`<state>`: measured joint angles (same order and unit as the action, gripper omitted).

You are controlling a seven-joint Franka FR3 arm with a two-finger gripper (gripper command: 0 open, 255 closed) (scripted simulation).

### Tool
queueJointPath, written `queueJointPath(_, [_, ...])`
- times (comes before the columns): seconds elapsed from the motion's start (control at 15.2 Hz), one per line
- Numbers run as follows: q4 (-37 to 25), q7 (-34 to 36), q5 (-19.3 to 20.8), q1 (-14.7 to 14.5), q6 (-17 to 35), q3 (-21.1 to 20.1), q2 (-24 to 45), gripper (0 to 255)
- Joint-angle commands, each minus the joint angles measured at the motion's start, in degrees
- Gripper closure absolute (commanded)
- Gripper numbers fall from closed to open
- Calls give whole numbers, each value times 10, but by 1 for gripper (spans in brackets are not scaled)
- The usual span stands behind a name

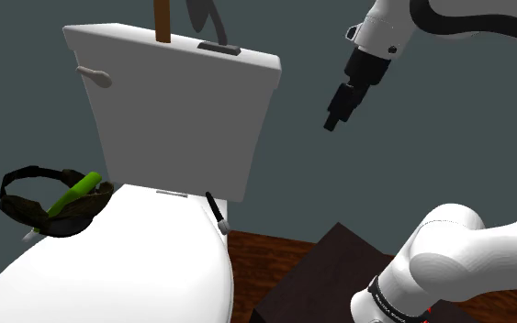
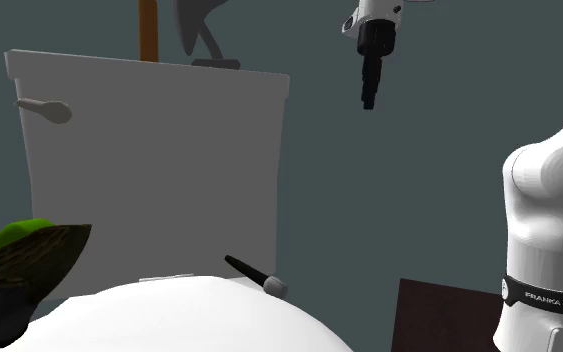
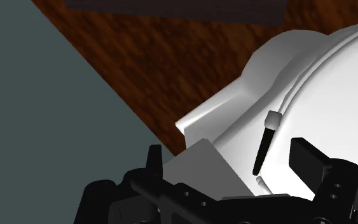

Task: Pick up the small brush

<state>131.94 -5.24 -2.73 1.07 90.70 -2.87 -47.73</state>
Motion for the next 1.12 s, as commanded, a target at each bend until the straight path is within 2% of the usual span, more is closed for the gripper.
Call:
queueJointPath(0.0, [0,0,0,0,0,0,0,0])
queueJointPath(0.53, [90,98,-36,-2,154,-82,45,0])
queueJointPath(1.06, [121,206,-47,10,317,-173,158,0])
